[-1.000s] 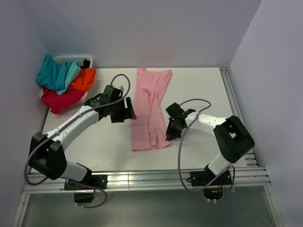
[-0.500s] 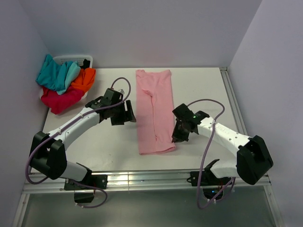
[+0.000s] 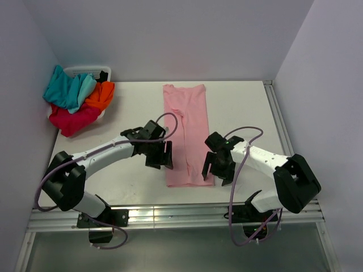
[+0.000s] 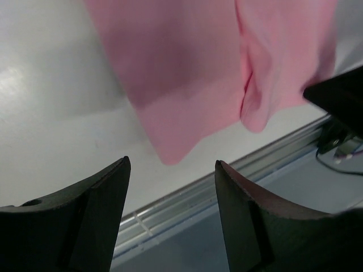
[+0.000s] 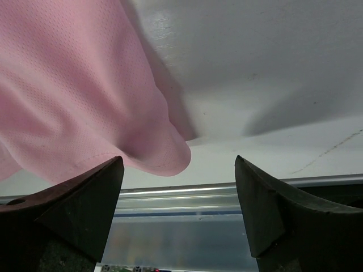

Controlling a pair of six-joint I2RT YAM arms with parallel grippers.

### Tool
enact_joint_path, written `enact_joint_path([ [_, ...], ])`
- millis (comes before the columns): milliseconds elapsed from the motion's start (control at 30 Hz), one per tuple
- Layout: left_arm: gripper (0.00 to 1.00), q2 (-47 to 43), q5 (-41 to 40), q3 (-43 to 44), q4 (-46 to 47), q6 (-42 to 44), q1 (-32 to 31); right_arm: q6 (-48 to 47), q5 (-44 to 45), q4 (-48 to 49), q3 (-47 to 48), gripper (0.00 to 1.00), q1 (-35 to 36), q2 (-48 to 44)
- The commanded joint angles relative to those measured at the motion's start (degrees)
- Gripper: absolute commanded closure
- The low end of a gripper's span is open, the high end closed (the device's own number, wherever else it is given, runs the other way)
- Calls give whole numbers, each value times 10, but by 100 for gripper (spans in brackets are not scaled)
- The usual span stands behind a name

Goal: Fold and stack the t-shirts
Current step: Grab the bottom of the folded rectangular tshirt with both arms

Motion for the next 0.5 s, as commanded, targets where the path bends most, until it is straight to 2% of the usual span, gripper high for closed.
enact_joint_path([
  [0, 33, -41, 16, -28, -25, -27, -27, -12, 22, -19, 18, 14, 5, -11],
  [200, 33, -88, -18, -87, -32, -68, -60, -15, 11, 17, -12, 15, 4, -3],
  [467, 34, -54, -36, -124, 30, -88, -71, -29, 9, 49, -25, 22, 4, 24],
])
